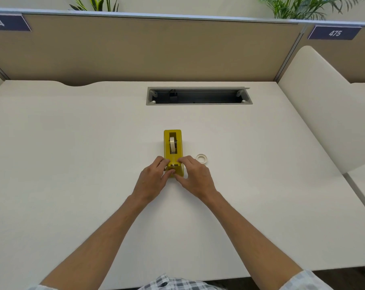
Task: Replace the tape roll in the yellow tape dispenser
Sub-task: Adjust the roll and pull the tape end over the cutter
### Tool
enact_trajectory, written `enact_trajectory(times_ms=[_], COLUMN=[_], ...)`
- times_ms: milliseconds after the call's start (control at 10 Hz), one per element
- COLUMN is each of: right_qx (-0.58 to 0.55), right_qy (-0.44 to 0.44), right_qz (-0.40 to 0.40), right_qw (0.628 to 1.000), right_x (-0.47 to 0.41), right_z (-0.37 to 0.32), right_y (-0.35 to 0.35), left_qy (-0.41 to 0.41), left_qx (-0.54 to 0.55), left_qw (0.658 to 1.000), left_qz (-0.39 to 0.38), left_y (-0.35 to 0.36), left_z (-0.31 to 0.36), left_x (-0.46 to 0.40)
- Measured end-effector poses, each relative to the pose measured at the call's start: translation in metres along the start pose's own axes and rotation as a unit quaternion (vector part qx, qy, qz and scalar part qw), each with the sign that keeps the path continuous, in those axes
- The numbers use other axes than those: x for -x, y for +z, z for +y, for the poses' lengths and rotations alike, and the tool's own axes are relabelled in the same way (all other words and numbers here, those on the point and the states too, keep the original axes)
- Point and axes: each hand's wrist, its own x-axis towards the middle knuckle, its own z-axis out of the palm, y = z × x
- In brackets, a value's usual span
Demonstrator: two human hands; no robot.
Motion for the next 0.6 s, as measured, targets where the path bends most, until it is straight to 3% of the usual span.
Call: enact_trajectory(times_ms=[600], right_qx=[0.017], right_qy=[-0.019], right_qz=[-0.017], right_qw=[1.0], right_x=[0.011], right_z=[0.002], right_y=[-0.005], left_qy=[-0.008], left_qx=[0.01], left_qw=[1.0], left_qz=[-0.023], left_y=[-0.008], left_z=[0.001], left_x=[-0.001])
